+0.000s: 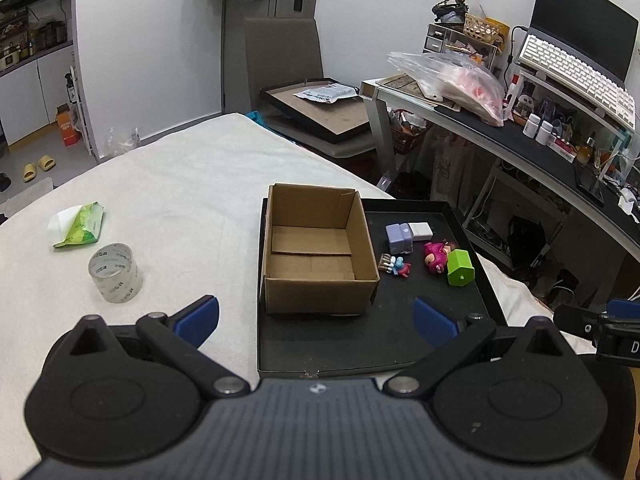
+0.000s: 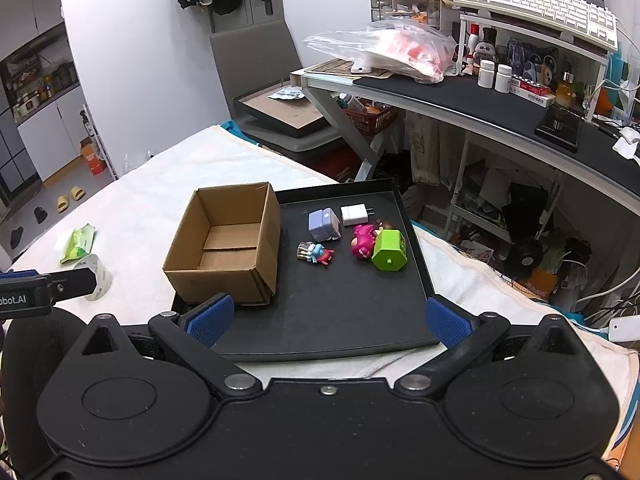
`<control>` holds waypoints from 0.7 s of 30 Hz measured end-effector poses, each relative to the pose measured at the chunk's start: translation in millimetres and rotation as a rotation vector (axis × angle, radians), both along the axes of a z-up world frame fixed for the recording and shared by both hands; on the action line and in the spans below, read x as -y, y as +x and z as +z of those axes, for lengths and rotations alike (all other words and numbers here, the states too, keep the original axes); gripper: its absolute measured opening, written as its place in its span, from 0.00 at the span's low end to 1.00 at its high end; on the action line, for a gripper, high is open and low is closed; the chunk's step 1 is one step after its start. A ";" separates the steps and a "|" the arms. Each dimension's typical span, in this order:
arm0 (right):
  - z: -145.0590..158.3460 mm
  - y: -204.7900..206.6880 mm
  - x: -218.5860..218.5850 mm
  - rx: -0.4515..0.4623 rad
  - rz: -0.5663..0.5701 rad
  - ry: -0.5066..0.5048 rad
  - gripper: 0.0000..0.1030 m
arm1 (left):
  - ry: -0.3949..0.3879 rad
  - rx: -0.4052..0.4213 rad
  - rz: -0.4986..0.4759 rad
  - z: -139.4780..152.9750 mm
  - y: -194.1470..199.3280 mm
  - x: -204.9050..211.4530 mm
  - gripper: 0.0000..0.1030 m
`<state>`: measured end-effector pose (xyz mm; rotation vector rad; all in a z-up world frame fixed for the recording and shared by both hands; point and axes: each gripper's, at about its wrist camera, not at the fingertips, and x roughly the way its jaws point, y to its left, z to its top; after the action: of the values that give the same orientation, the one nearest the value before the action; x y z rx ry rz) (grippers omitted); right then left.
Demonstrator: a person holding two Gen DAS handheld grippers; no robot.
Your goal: Organize rigid objects
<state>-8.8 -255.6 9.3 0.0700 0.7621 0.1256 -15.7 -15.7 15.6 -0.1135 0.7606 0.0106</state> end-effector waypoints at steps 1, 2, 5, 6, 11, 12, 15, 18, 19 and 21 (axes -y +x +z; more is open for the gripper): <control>0.0 -0.2 -0.1 0.000 0.000 0.000 1.00 | -0.002 0.000 -0.001 0.0 -0.3 -0.1 0.99; -0.1 -0.4 -0.1 0.000 -0.001 0.000 1.00 | -0.002 0.000 -0.002 0.0 -0.6 0.1 0.99; 0.0 -0.4 0.1 0.001 -0.001 -0.001 1.00 | -0.001 0.000 -0.003 0.4 -0.6 0.2 0.99; -0.1 0.0 0.0 0.000 -0.001 0.000 1.00 | -0.001 0.000 -0.003 0.3 -0.6 0.4 0.99; -0.2 0.2 0.1 0.000 -0.001 -0.001 1.00 | -0.002 -0.002 -0.004 0.8 -0.8 1.3 0.99; -0.2 0.3 0.1 -0.001 -0.002 -0.001 1.00 | -0.002 -0.002 -0.006 1.1 -1.0 1.3 0.99; -0.4 0.2 0.5 -0.003 -0.002 -0.001 1.00 | 0.001 -0.002 -0.010 2.9 -0.1 2.7 0.99; -0.6 0.3 0.2 -0.003 -0.002 -0.002 1.00 | 0.001 -0.002 -0.009 2.6 0.1 3.1 0.99; -0.9 0.6 0.6 -0.005 -0.003 -0.001 1.00 | 0.001 -0.002 -0.008 2.6 0.0 3.1 0.99; -1.3 1.7 1.0 -0.008 -0.004 -0.001 1.00 | 0.000 -0.003 -0.007 2.7 1.9 2.2 0.99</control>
<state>-7.1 -256.6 8.0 0.0714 0.7697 0.1216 -13.8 -17.9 18.3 -0.1112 0.7637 0.0037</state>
